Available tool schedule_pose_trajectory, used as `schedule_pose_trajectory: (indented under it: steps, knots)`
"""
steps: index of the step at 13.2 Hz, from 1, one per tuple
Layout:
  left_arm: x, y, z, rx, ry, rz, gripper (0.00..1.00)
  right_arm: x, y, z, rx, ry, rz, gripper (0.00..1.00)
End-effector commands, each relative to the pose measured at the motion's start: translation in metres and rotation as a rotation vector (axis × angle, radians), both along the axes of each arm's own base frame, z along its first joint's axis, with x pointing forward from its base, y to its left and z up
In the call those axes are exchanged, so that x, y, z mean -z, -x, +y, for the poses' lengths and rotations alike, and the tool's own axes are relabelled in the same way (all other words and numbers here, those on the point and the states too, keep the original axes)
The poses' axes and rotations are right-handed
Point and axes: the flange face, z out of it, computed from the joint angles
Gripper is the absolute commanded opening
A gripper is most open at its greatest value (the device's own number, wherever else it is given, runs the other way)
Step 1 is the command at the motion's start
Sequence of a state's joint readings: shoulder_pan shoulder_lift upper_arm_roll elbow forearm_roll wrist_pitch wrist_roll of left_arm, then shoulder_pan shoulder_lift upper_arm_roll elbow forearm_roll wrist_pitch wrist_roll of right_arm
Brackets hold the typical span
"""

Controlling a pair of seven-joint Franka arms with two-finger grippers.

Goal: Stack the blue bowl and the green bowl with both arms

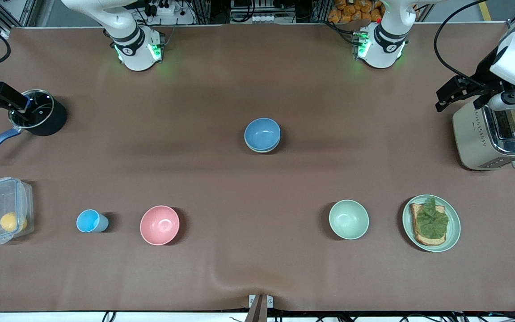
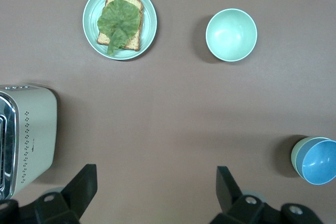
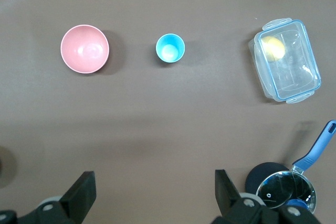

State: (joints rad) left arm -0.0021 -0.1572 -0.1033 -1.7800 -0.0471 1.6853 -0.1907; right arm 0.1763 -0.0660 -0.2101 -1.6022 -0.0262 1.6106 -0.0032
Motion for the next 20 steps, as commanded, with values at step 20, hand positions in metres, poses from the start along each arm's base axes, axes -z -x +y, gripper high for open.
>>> schedule_pose_trajectory:
  steps: [20]
  knots:
    - [-0.007,-0.0014,0.0059,0.021,-0.014,0.008,1.0,-0.0016,-0.0028,0.007,-0.003,-0.038,-0.007,1.0]
